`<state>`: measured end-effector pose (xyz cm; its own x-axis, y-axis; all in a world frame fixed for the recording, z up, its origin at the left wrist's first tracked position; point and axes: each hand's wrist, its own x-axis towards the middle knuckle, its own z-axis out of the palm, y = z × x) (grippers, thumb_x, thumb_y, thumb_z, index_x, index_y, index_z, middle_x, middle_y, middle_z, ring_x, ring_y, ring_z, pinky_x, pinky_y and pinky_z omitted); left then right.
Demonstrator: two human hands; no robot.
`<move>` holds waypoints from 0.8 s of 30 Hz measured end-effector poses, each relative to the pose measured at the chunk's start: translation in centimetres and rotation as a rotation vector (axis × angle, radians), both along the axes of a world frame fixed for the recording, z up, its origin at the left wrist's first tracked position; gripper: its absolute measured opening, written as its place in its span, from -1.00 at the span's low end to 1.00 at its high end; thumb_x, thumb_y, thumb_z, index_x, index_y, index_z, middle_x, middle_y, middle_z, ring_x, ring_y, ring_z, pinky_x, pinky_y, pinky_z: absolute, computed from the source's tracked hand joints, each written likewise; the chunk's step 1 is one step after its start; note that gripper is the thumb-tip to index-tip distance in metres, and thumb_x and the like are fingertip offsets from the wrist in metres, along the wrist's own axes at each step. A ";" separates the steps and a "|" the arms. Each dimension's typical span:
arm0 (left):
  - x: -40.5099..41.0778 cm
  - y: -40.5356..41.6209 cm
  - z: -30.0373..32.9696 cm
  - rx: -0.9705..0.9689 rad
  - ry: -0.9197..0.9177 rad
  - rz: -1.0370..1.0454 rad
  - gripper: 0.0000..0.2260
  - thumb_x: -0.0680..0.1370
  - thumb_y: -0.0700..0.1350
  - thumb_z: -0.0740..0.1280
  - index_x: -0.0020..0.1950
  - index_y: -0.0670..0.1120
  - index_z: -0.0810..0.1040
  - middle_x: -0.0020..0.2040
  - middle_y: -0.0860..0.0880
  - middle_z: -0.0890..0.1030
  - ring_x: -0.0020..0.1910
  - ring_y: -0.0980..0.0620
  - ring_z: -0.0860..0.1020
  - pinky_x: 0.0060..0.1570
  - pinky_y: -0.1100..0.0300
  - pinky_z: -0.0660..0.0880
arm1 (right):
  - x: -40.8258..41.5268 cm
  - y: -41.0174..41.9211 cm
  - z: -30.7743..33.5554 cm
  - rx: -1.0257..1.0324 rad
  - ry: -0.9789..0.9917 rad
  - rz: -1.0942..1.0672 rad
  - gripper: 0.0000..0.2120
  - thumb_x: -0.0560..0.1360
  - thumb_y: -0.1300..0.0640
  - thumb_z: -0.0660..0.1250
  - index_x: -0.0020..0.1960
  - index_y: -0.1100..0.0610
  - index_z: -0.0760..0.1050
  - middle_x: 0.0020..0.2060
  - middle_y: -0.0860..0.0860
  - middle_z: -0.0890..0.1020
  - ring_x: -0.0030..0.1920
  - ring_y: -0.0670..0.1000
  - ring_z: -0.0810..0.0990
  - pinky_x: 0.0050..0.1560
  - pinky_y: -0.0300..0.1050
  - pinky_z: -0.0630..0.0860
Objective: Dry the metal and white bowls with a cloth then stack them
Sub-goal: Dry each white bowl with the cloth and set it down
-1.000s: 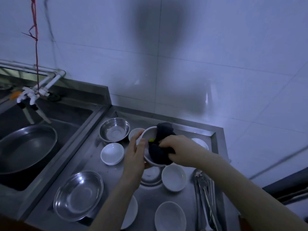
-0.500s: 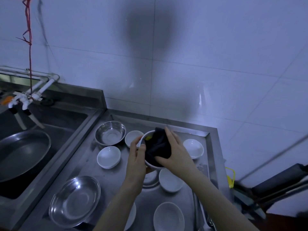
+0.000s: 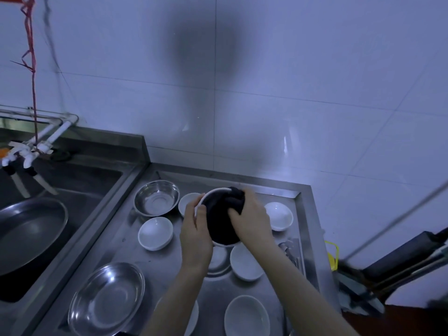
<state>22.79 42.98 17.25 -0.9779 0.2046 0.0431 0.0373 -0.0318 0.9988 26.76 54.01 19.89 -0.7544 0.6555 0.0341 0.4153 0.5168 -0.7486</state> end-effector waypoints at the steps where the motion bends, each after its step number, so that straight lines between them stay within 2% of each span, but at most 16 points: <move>1: 0.2 0.3 -0.1 -0.014 -0.002 0.039 -0.76 0.70 -0.07 0.11 0.21 0.20 0.51 0.13 0.12 0.60 0.15 0.14 0.55 0.23 -0.01 0.49 | 0.3 -0.6 -0.4 -0.154 0.048 -0.077 -0.64 0.45 0.12 0.31 0.22 0.01 0.33 0.10 0.07 0.55 0.06 0.13 0.54 0.04 0.02 0.50; 3: 0.6 0.7 -0.1 -0.046 0.016 0.075 -0.75 0.70 -0.05 0.09 0.29 0.17 0.48 0.16 0.13 0.58 0.15 0.21 0.52 0.24 0.07 0.48 | 0.7 -1.9 -1.3 -0.474 0.154 -0.199 -0.62 0.44 0.19 0.33 0.20 0.00 0.31 0.08 0.07 0.56 0.05 0.09 0.54 0.11 0.09 0.53; 5: 0.9 0.7 -0.1 -0.098 0.100 0.030 -0.73 0.70 -0.05 0.09 0.34 0.14 0.46 0.18 0.14 0.57 0.18 0.25 0.51 0.23 0.17 0.46 | 1.1 -2.0 -1.8 -0.598 0.178 -0.269 -0.59 0.43 0.23 0.33 0.20 -0.01 0.29 0.05 0.07 0.55 0.05 0.10 0.55 0.12 0.13 0.55; 7: 0.6 0.3 -0.2 -0.163 0.194 -0.065 -0.74 0.70 -0.03 0.10 0.33 0.14 0.47 0.17 0.16 0.59 0.17 0.26 0.52 0.20 0.22 0.46 | 1.3 -0.8 -1.5 -0.470 0.095 -0.212 -0.59 0.42 0.25 0.33 0.22 0.04 0.34 0.05 0.07 0.57 0.08 0.11 0.55 0.11 0.06 0.54; 10: -1.4 -0.8 0.2 -0.253 0.270 -0.267 -0.72 0.67 0.05 0.11 0.31 0.14 0.50 0.14 0.19 0.60 0.15 0.29 0.53 0.18 0.22 0.47 | 1.0 1.7 -0.4 -0.043 -0.023 0.082 -0.57 0.41 0.25 0.32 0.25 0.02 0.39 0.05 0.02 0.60 0.06 0.07 0.55 -0.02 -0.14 0.44; 13: -2.8 -1.5 0.6 -0.369 0.324 -0.451 -0.67 0.61 0.09 0.09 0.32 0.16 0.50 0.15 0.16 0.60 0.17 0.22 0.53 0.20 0.18 0.47 | -0.3 2.9 0.0 0.298 -0.116 0.357 -0.54 0.38 0.13 0.34 0.24 -0.09 0.37 0.08 -0.05 0.59 0.06 0.08 0.57 0.00 0.00 0.52; 15: -2.7 -1.5 0.3 -0.291 0.307 -0.387 -0.71 0.62 0.07 0.10 0.27 0.19 0.51 0.13 0.24 0.60 0.18 0.24 0.53 0.18 0.27 0.46 | -0.7 2.6 -0.1 0.323 -0.088 0.347 -0.57 0.38 0.10 0.33 0.22 -0.11 0.37 0.07 -0.05 0.58 0.05 0.09 0.57 0.00 0.04 0.53; 18: -1.5 -0.4 0.2 -0.158 0.192 -0.140 -0.77 0.67 0.00 0.12 0.22 0.22 0.51 0.06 0.26 0.61 0.10 0.31 0.54 0.05 0.39 0.44 | -0.5 1.0 -0.6 0.098 0.125 0.052 -0.60 0.41 0.14 0.32 0.22 -0.09 0.42 0.04 -0.04 0.61 0.03 0.07 0.56 0.00 -0.06 0.48; 20: -0.8 0.5 0.3 -0.138 0.133 0.010 -0.77 0.70 -0.07 0.12 0.23 0.15 0.51 0.05 0.25 0.60 0.06 0.37 0.52 0.02 0.42 0.42 | -0.1 -0.9 -1.4 -0.240 0.220 -0.158 -0.63 0.43 0.20 0.32 0.20 -0.04 0.41 0.00 0.00 0.61 0.01 0.07 0.56 0.02 -0.04 0.50; 22: -0.2 1.2 0.3 -0.160 0.125 0.084 -0.76 0.70 -0.07 0.11 0.27 0.16 0.48 0.08 0.23 0.57 0.06 0.32 0.51 0.06 0.37 0.42 | -0.1 -2.4 -2.3 -0.661 0.310 -0.312 -0.67 0.43 0.25 0.32 0.14 0.00 0.38 -0.01 0.02 0.58 -0.01 0.05 0.56 -0.02 -0.01 0.54; 23: 0.0 1.4 0.1 -0.171 0.131 0.087 -0.74 0.70 -0.06 0.10 0.30 0.16 0.47 0.10 0.20 0.57 0.07 0.27 0.51 0.10 0.32 0.42 | -0.1 -2.6 -2.6 -0.788 0.325 -0.366 -0.68 0.43 0.27 0.32 0.12 0.01 0.37 -0.03 0.03 0.57 -0.03 0.04 0.56 -0.05 -0.01 0.56; 24: 0.1 1.5 -0.2 -0.184 0.144 0.069 -0.74 0.70 -0.06 0.10 0.32 0.16 0.47 0.12 0.17 0.57 0.09 0.25 0.51 0.12 0.31 0.42 | 0.0 -2.5 -2.8 -0.812 0.298 -0.383 -0.67 0.43 0.28 0.32 0.12 0.01 0.36 -0.03 0.05 0.57 -0.03 0.06 0.57 -0.04 0.02 0.58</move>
<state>22.89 44.47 17.03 -0.9763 0.1546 0.1514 0.1757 0.1583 0.9716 26.75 51.51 17.05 -0.5164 0.7650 -0.3849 0.1825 -0.3408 -0.9222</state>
